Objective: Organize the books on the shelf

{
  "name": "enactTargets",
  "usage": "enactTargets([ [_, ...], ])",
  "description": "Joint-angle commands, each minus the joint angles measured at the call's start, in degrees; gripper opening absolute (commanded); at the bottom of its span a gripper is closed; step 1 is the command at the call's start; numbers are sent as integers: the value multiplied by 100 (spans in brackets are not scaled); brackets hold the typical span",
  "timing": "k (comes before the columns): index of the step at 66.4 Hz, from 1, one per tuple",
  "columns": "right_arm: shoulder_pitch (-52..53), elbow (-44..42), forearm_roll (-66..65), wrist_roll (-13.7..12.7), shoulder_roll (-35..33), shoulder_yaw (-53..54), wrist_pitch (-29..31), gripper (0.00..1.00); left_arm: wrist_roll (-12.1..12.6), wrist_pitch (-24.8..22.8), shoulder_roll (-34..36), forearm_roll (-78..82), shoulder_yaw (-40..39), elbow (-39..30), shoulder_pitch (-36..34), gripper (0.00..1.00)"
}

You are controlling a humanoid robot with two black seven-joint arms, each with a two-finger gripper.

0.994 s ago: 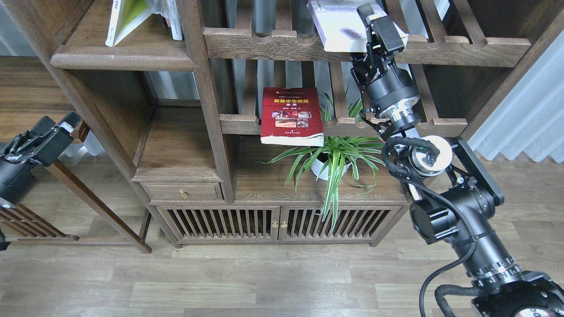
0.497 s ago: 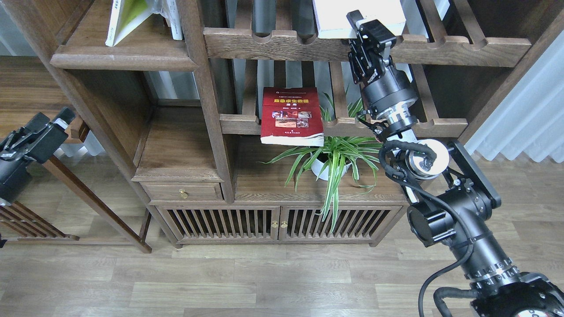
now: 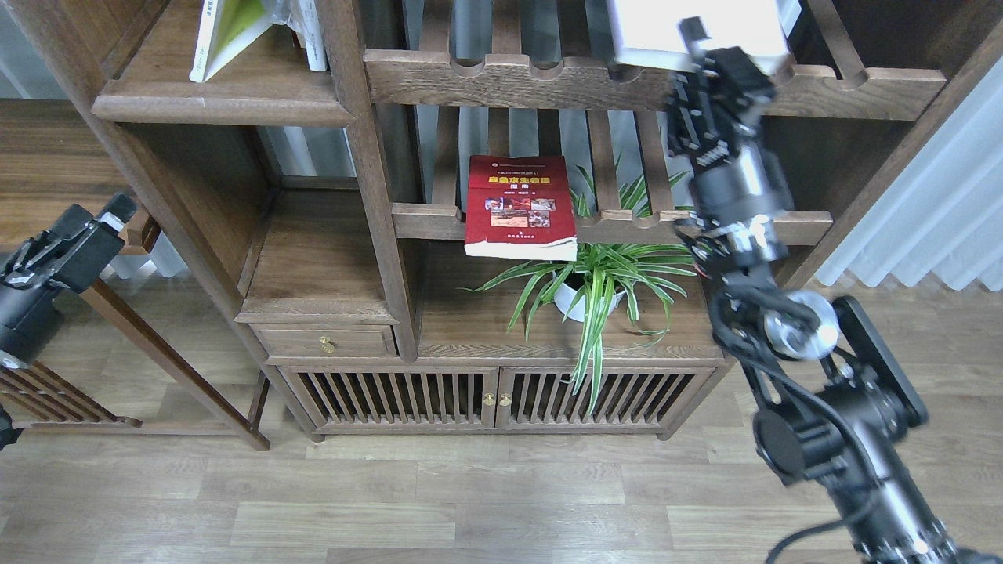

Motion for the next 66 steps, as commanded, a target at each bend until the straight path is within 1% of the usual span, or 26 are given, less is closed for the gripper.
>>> enactTargets([
  [1,-456,167,437,-1,-339,298,326,2,-16,0,-123,0,7,122,10,97],
  [13,-1256,185,516,-1,-497,395,326,2,-16,0,-396,0,42,245,1,98],
  [14,-1544,176,516,-1,-497,378,326,2,-25,0,-474,-17,86,306,1,99],
  [29,-2205,159,516,-1,-488,299,326,2,2,0,-756,-26,315,351,-7,99],
  [39,-2513,53,525,-10,-488,334,326,2,10,0,-792,-26,517,359,1,99],
  [43,-2592,-52,525,-45,-488,369,326,2,10,0,-792,-26,552,359,1,99],
  [55,-2908,-219,516,-396,-480,264,326,2,-7,0,-888,-342,728,359,72,100],
  [59,-2988,-237,516,-475,-488,158,326,2,-7,0,-967,-491,816,394,98,100],
  [66,-3120,-316,508,-520,-488,-123,326,2,-7,0,-1038,-729,1009,544,142,100],
])
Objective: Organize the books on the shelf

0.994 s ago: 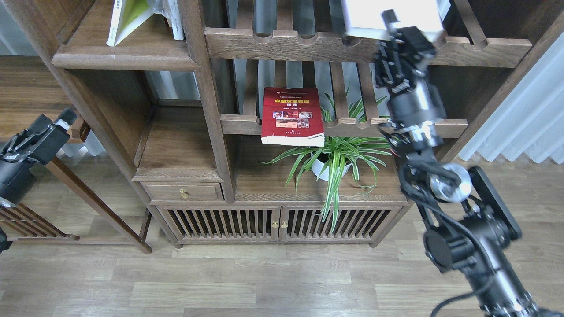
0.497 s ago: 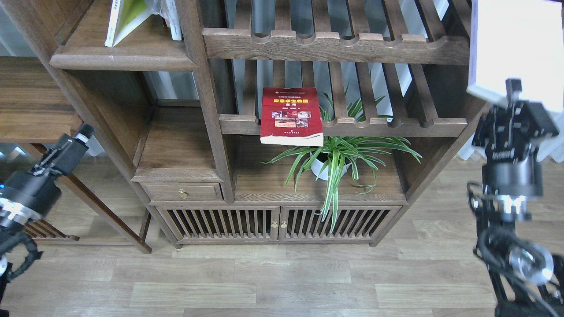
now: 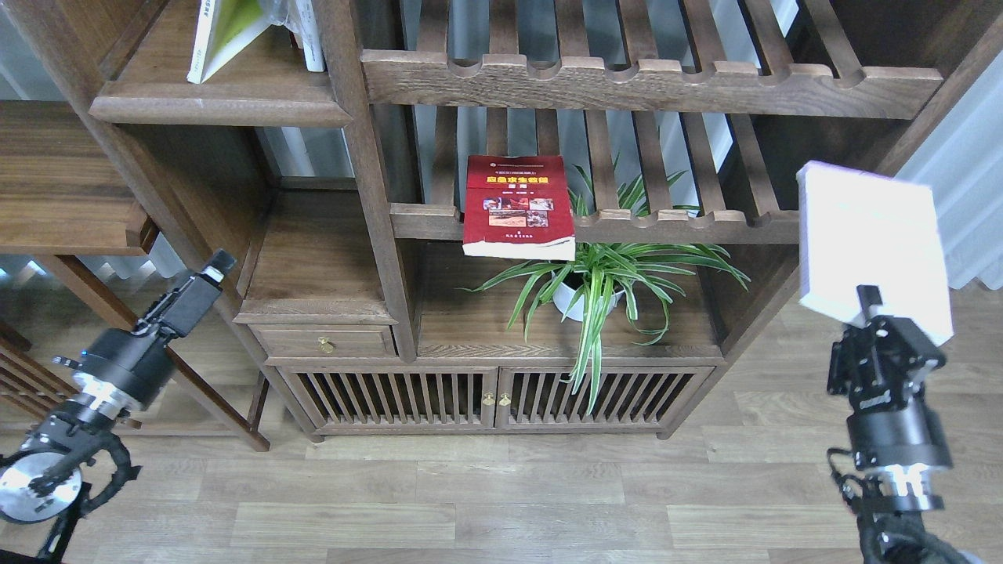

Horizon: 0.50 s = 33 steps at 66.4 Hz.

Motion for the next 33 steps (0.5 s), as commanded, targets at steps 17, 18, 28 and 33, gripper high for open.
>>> enactTargets([
  [17,-140,-135,-75,-64,-10,-821,0,3,-30,0,-91,-548,481,358,68,100],
  [18,-140,-135,-75,-64,-18,-856,0,3,-39,0,-91,-574,499,358,77,100],
  [28,-140,-301,-189,-178,-36,-1357,0,3,-65,0,-451,-1022,771,358,411,100],
  [33,-131,-398,-312,-187,-36,-1612,0,3,-57,0,-741,-1277,815,376,577,100],
])
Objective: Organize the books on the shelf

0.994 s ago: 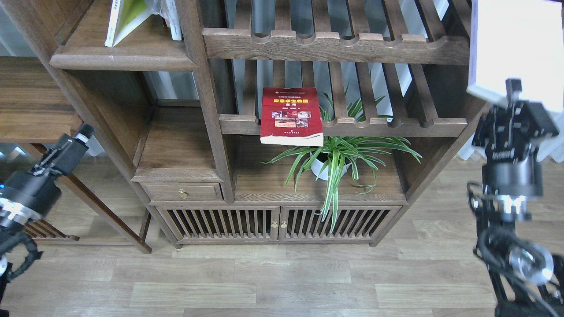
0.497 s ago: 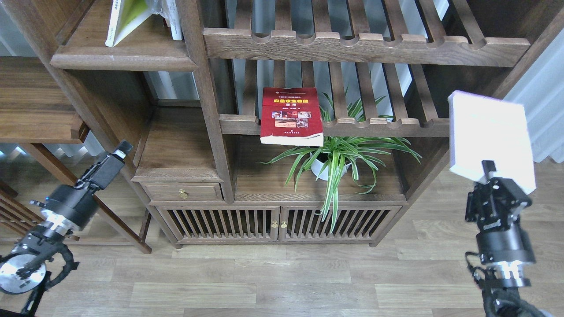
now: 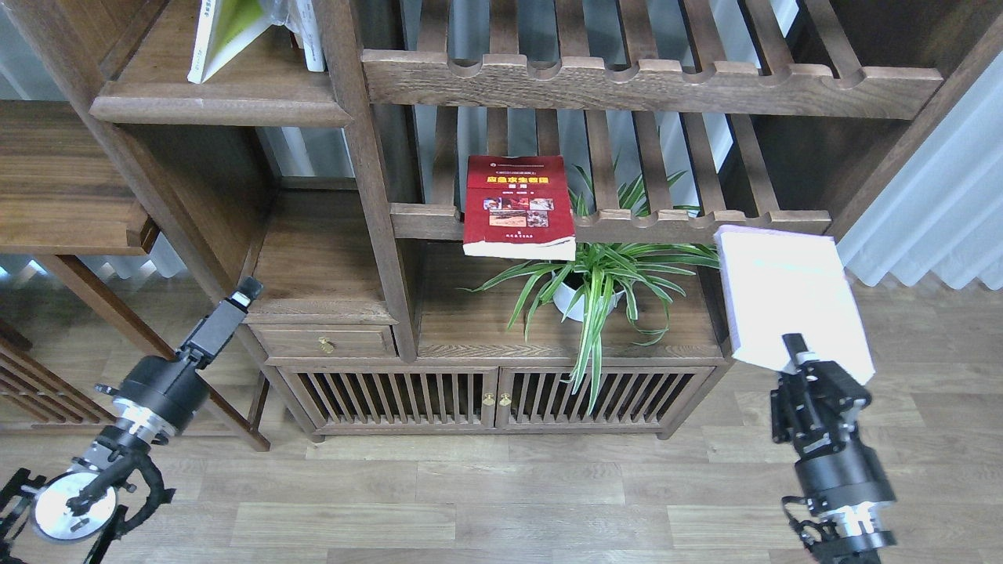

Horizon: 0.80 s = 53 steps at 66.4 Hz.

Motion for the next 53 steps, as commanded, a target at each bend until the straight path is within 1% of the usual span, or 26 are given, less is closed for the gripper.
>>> enactTargets([
  [1,9,-147,-162,-37,-3,-413,0,3,4,0,-431,-417,119,28,283,100],
  [5,53,-200,-223,-37,5,-589,0,3,12,0,-581,-505,172,89,380,100],
  [11,105,-235,-232,-37,6,-747,0,3,21,0,-598,-549,330,116,626,100],
  [15,184,-235,-241,-46,5,-905,0,3,47,0,-563,-969,839,160,802,100],
  [19,237,-235,-241,-46,-3,-1073,0,3,83,0,-511,-1313,1226,160,811,100],
  [26,343,-244,-241,-72,-21,-1398,0,3,100,0,-203,-2121,1841,107,732,100],
  [30,404,-244,-232,-142,-21,-1556,0,3,100,0,-1,-2525,2219,72,574,100],
  [33,431,-244,-232,-195,-21,-1626,0,3,100,0,17,-2666,2334,46,539,100],
  [39,492,-244,-223,-424,-30,-1767,0,3,118,0,26,-2939,2422,-77,495,100],
  [42,527,-244,-223,-581,-30,-1820,0,3,188,0,69,-3079,2457,-200,486,100],
  [45,554,-244,-223,-678,-30,-1838,0,3,267,0,87,-3168,2466,-279,486,100],
  [48,597,-244,-223,-836,-30,-1881,0,3,477,0,140,-3387,2510,-411,477,100],
  [53,668,-252,-223,-977,-12,-1996,0,3,803,0,307,-3747,2571,-657,451,100],
])
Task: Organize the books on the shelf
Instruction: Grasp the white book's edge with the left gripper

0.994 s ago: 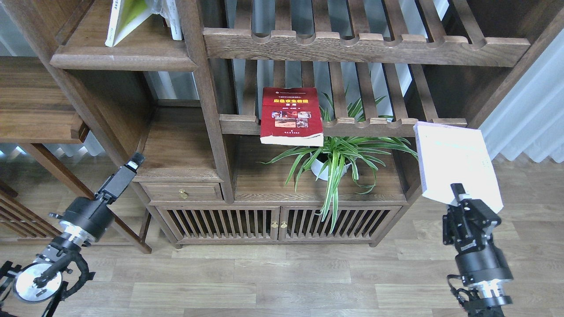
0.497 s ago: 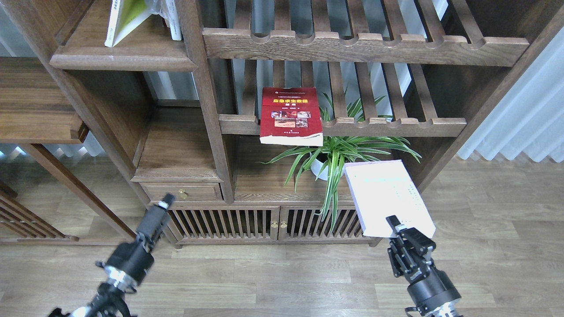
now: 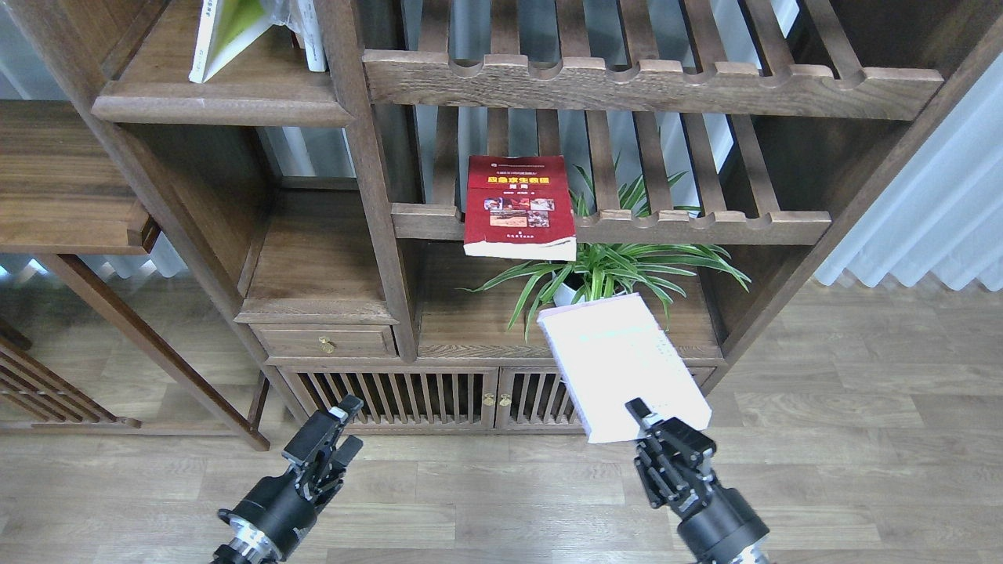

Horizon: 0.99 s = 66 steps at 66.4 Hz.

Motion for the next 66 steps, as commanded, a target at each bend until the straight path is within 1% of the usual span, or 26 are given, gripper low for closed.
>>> enactTargets([
  [1,112,-17,0,-261,19,-154,0,3,466,0,213,-538,100,-358,-32,100],
  [4,217,-35,0,-261,36,-276,0,3,615,0,318,-810,188,-568,-50,100],
  [8,296,-43,0,-253,89,-373,0,3,703,0,406,-934,258,-674,-41,100],
  [9,340,-78,0,-244,115,-469,0,4,781,0,502,-969,337,-718,-41,100],
  [15,358,-87,0,-244,186,-549,0,4,853,0,547,-978,478,-727,-50,100],
  [27,366,-123,0,-305,265,-611,0,4,905,0,538,-978,610,-736,-50,100],
  [42,366,-123,0,-639,230,-865,0,3,932,0,503,-969,759,-745,-59,100],
  [46,375,-123,0,-683,221,-988,0,3,932,0,512,-969,777,-745,-67,100],
  [57,507,-123,0,-754,212,-1384,0,3,932,0,564,-969,909,-745,-67,99],
  [66,586,-123,-17,-771,256,-1551,0,3,923,0,573,-978,1058,-736,-59,96],
])
